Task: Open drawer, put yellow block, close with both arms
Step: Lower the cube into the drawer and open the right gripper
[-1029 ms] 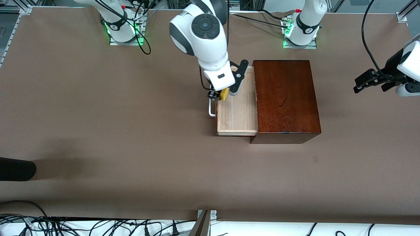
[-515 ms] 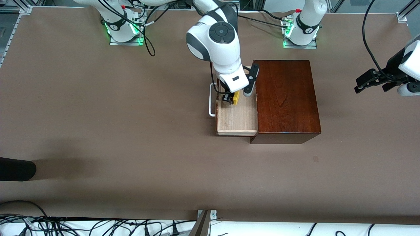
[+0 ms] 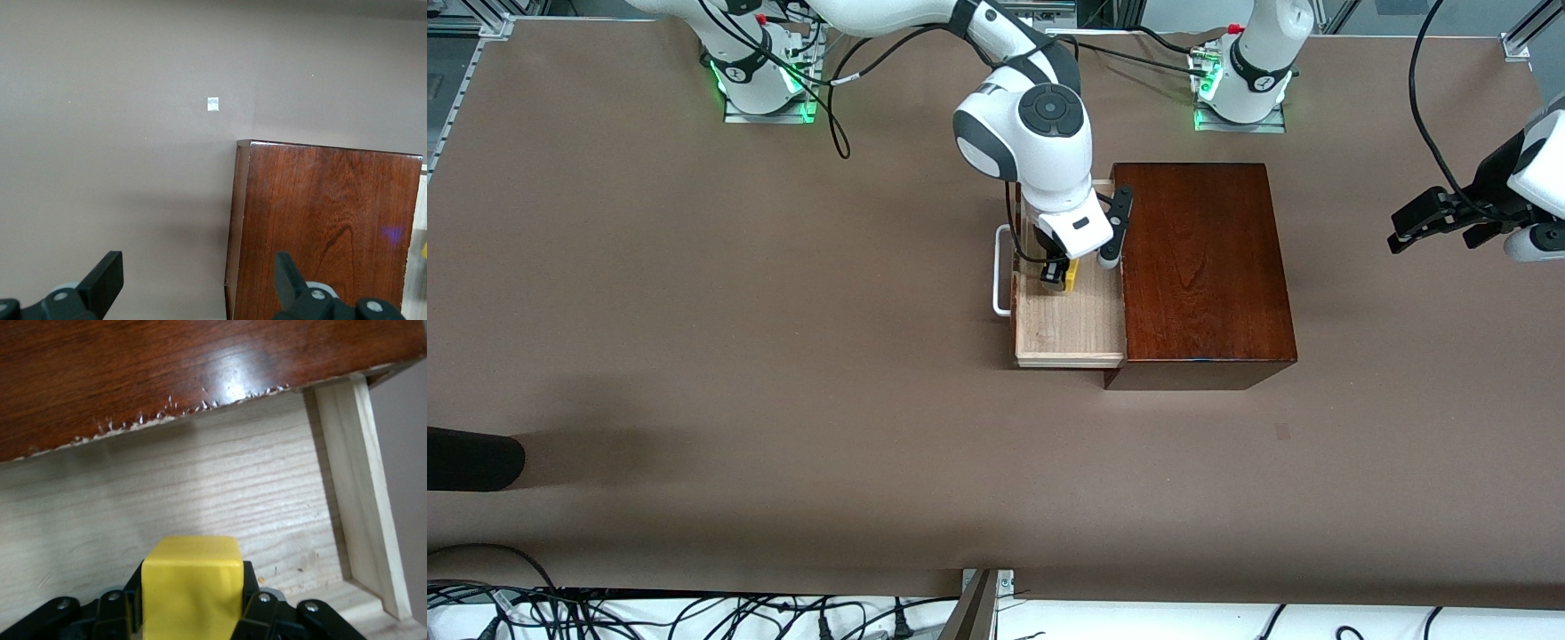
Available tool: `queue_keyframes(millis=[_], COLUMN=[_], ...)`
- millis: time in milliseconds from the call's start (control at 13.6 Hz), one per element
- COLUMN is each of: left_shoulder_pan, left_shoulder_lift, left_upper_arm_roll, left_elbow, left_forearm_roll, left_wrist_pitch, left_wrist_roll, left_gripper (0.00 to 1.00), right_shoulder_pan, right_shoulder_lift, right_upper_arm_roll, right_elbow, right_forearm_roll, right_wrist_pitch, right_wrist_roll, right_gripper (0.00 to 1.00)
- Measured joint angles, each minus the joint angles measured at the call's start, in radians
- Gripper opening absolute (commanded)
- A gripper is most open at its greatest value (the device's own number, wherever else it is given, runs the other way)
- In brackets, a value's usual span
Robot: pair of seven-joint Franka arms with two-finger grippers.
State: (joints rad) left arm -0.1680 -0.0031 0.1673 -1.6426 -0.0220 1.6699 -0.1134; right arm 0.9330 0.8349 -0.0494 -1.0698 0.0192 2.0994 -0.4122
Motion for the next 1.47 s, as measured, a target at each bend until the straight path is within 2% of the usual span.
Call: queue_keyframes(millis=[588,882,1176,1471], left_shoulder_pan=[0.003,0.004,0.004,0.004], left_shoulder_lift=[0.003,0.003,0.003,0.003], left_upper_arm_roll=[0.000,0.000,0.000,0.000], left_elbow=[0.000,0.000,0.000,0.000], left_forearm_roll=[0.000,0.000,0.000,0.000], left_wrist_pitch=[0.000,0.000,0.000,0.000], left_wrist_roll=[0.000,0.000,0.000,0.000], left_gripper=[1.00,1.00,1.00,1.00], right_shoulder_pan=[0.041,0.043,0.043,0.043], right_shoulder_lift=[0.022,0.022,0.022,0.023], right_upper_arm_roll=[0.000,0.000,0.000,0.000], right_elbow=[-0.038,-0.053,-0.056,-0.064], right_forearm_roll=[-0.001,-0.002,-0.015,-0.023], right_wrist_pitch=[0.066,0.098,0.103,0.119], right_wrist_roll=[0.000,0.000,0.000,0.000], right_gripper=[0.08,0.18,0.18,0.24])
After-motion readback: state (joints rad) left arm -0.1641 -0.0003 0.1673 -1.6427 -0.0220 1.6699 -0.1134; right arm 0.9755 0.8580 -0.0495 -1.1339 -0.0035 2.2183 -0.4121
